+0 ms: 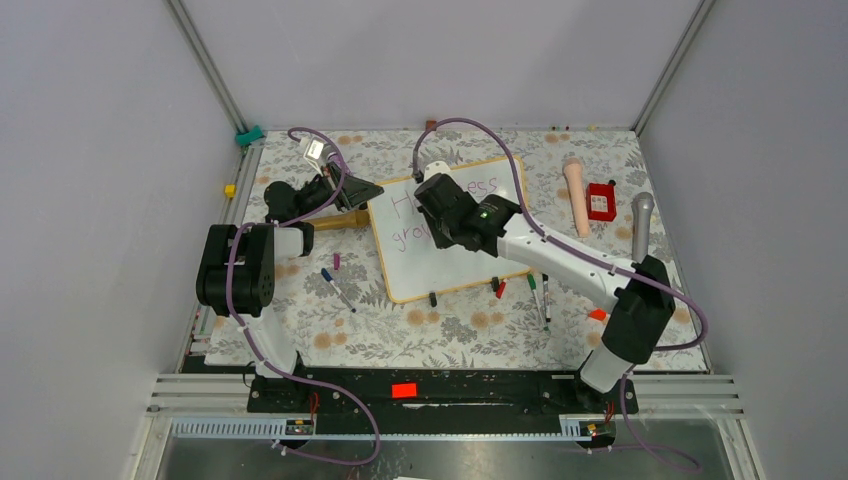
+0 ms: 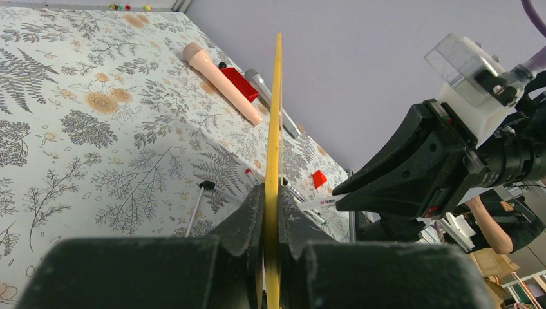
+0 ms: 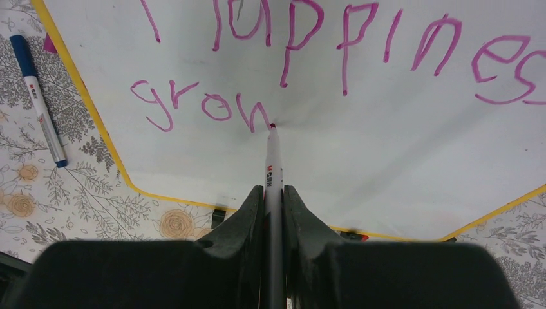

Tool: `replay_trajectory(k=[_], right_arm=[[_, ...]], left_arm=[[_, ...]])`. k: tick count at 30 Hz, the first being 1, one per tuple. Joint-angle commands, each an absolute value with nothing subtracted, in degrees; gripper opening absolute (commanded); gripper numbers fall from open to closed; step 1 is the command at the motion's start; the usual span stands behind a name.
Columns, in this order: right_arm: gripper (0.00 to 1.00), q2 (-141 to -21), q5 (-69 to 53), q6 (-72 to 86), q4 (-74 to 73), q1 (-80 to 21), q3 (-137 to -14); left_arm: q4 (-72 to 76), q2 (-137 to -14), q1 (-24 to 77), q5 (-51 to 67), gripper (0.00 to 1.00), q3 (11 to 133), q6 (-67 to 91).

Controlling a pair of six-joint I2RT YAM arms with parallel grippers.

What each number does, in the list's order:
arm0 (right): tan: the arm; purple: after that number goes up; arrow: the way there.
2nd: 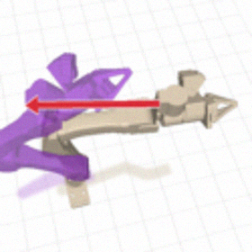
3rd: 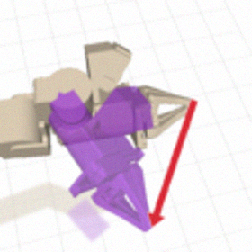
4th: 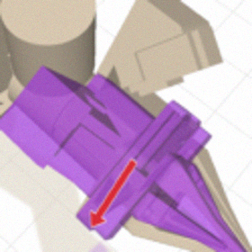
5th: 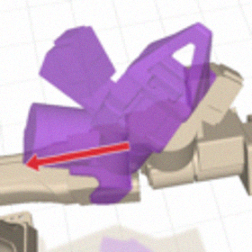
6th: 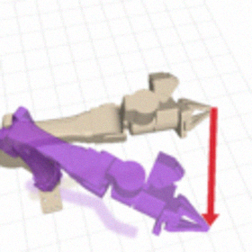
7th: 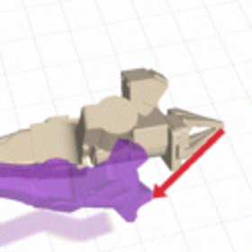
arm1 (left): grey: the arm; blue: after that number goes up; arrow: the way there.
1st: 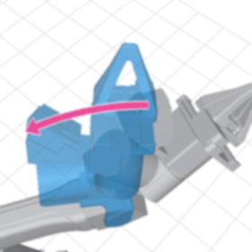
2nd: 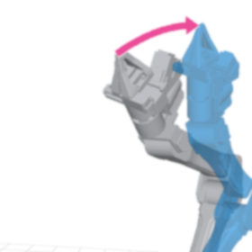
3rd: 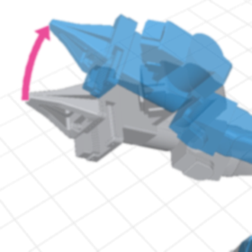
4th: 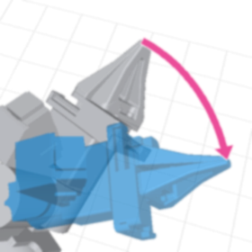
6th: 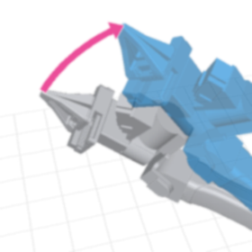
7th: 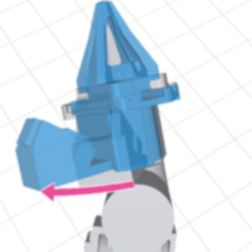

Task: Write a sentence on the whiteboard
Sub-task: Write a sentence with the whiteboard marker.

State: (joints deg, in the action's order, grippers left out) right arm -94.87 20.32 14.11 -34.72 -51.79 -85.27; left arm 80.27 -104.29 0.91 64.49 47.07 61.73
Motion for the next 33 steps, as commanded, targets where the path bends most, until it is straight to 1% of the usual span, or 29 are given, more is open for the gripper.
replay_trajectory(k=[1, 5, 12, 18, 25, 33], right_arm=[[0.00, -97.2, 23.7, 12.1, -32.7, -49.6, -90.4], [0.00, -97.7, 23.7, 11.6, -33.3, -49.2, -92.2], [0.00, -96.8, 22.2, 13.1, -33.7, -49.2, -91.3], [0.00, -92.9, 19.2, 15.5, -34.6, -49.2, -90.2], [0.00, -83.8, 14.2, 15.5, -31.7, -49.2, -83.8], [0.00, -80.6, 19.1, 20.3, -30.6, -49.2, -76.8]], left_arm=[[84.2, -103.1, 1.7, 67.1, 0.00, 47.3, 60.8], [84.2, -103.1, 1.8, 67.0, 0.00, 47.4, 60.7], [84.2, -103.1, 1.8, 67.1, 0.00, 47.4, 60.8], [84.3, -102.8, 1.8, 67.0, 0.00, 47.3, 60.8], [84.3, -102.6, 1.6, 67.0, 0.00, 48.3, 61.8], [84.3, -102.9, 1.6, 67.0, 0.00, 47.7, 61.6]])
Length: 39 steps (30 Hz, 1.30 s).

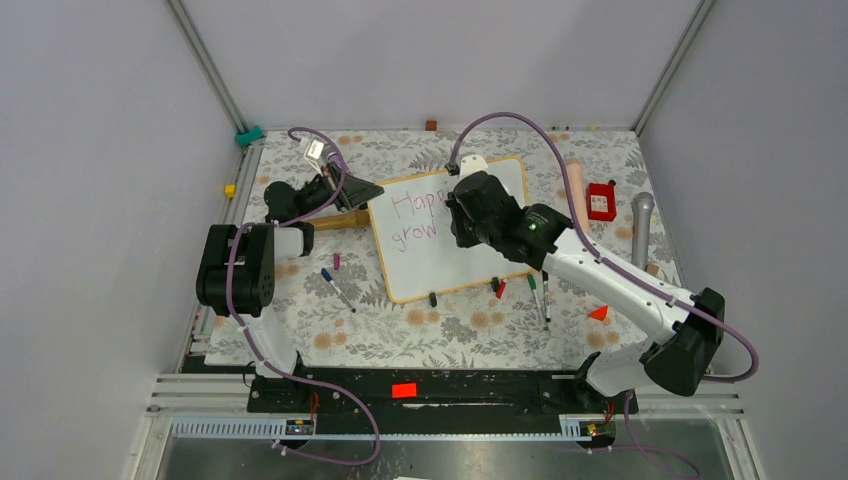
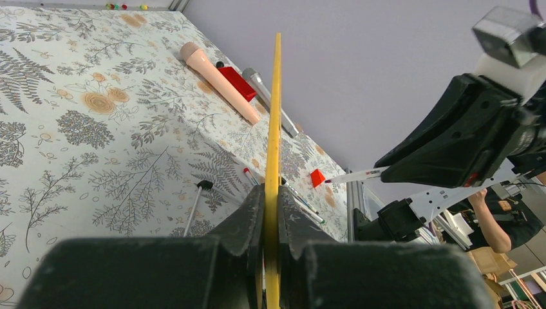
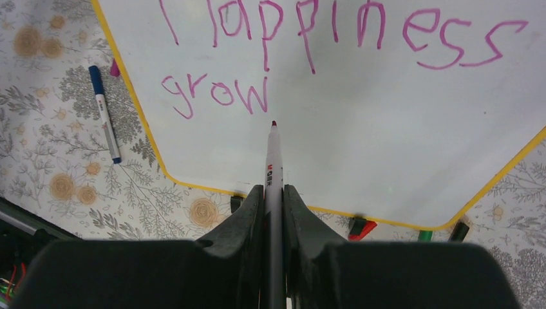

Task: Write a sentence on the whiteboard
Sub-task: Write a sentence with the whiteboard marker.

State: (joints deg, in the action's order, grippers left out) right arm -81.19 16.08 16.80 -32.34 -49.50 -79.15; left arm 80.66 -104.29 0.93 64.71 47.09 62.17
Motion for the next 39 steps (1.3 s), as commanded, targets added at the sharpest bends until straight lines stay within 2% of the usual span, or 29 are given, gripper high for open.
replay_trajectory(k=[1, 9, 39], right_arm=[[0.00, -80.7, 20.6, 21.4, -30.4, -49.2, -76.4], [0.00, -79.4, 26.4, 26.9, -24.8, -50.2, -71.4], [0.00, -88.1, 27.2, 19.8, -21.2, -51.6, -78.5]], left_arm=[[84.2, -103.1, 1.6, 67.0, 0.00, 47.7, 61.6], [84.2, -103.3, 1.7, 67.2, 0.00, 47.7, 61.5], [84.1, -102.5, 1.7, 67.7, 0.00, 46.9, 61.4]])
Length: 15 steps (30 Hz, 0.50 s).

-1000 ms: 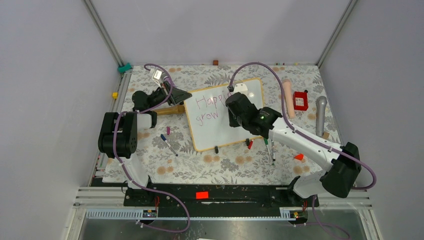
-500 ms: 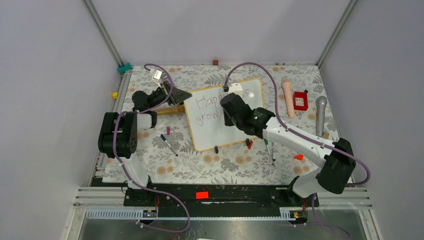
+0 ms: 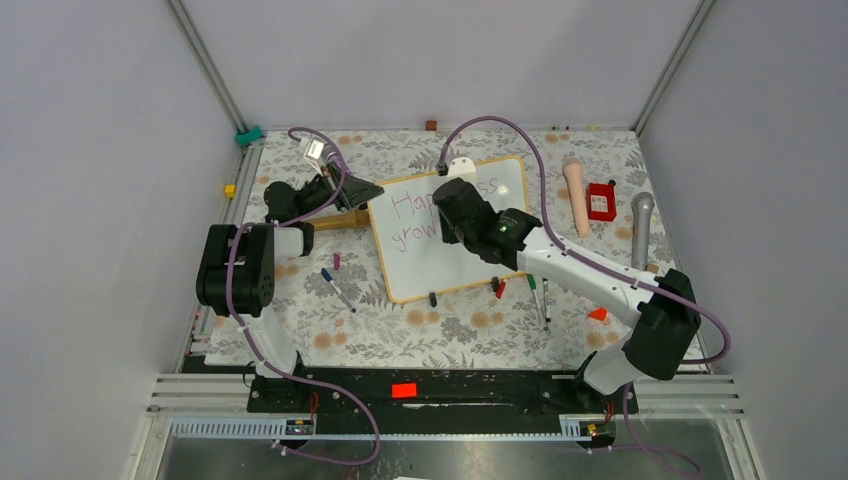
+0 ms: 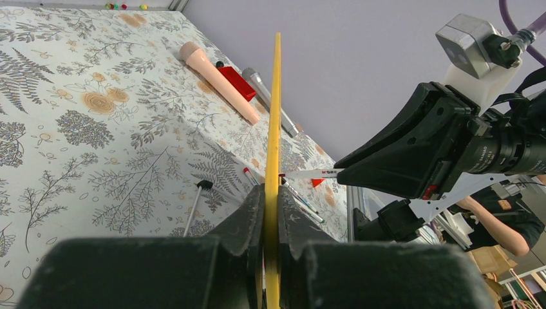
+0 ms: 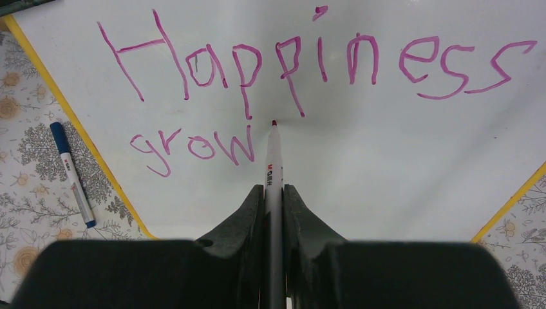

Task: Write a sentence on the whiteboard
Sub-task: Write a sentence with the whiteboard marker.

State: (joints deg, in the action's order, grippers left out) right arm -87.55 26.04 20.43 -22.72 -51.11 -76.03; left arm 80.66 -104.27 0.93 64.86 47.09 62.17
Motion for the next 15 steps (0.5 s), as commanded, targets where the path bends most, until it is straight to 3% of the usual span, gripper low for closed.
replay_trajectory(k=[1, 15], right_arm=[[0.00, -88.1, 27.3, 19.7, -21.2, -51.6, -78.6], [0.00, -89.9, 26.2, 20.0, -21.4, -51.6, -79.7]], left_arm=[[84.2, -102.5, 1.7, 67.7, 0.00, 47.0, 61.4], [84.2, -102.6, 1.7, 67.8, 0.00, 47.0, 61.5]])
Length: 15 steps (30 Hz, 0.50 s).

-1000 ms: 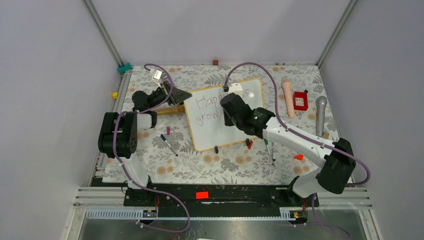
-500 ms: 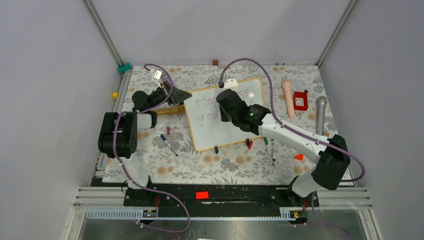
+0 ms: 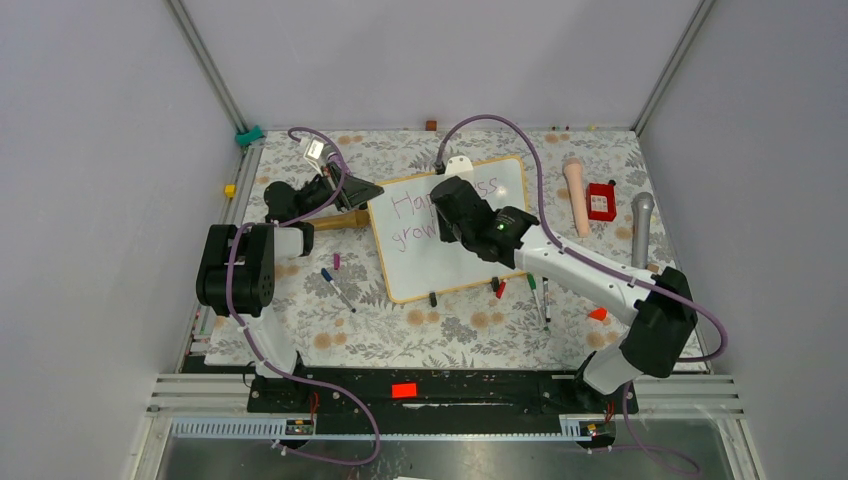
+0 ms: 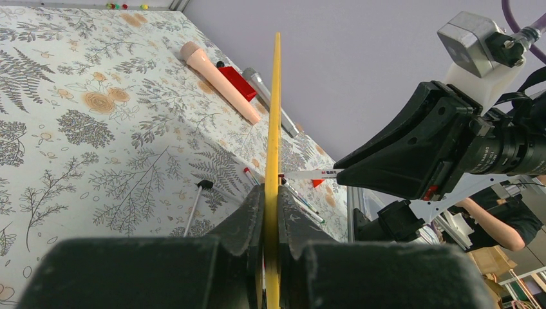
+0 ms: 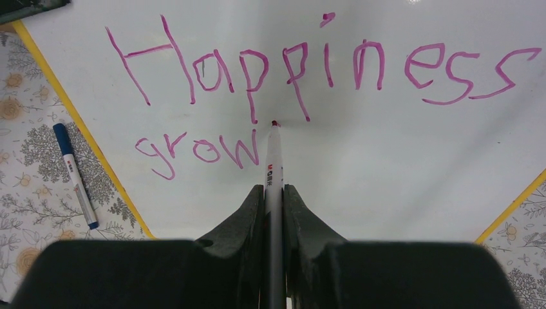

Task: Write a sentence on the whiteboard
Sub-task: Write a sentence with the whiteboard marker.

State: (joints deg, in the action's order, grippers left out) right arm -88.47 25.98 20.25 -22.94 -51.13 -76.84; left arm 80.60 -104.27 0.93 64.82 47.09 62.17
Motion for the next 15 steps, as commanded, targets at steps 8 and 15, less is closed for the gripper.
replay_trajectory(k=[8, 15], right_arm=[[0.00, -89.9, 23.1, 20.1, -23.1, -51.6, -79.3], [0.00, -88.3, 26.2, 19.7, -25.6, -51.6, -77.1]], left_arm=[[84.2, -102.7, 1.7, 67.8, 0.00, 47.1, 61.5], [84.2, -102.8, 1.7, 67.8, 0.00, 47.1, 61.5]])
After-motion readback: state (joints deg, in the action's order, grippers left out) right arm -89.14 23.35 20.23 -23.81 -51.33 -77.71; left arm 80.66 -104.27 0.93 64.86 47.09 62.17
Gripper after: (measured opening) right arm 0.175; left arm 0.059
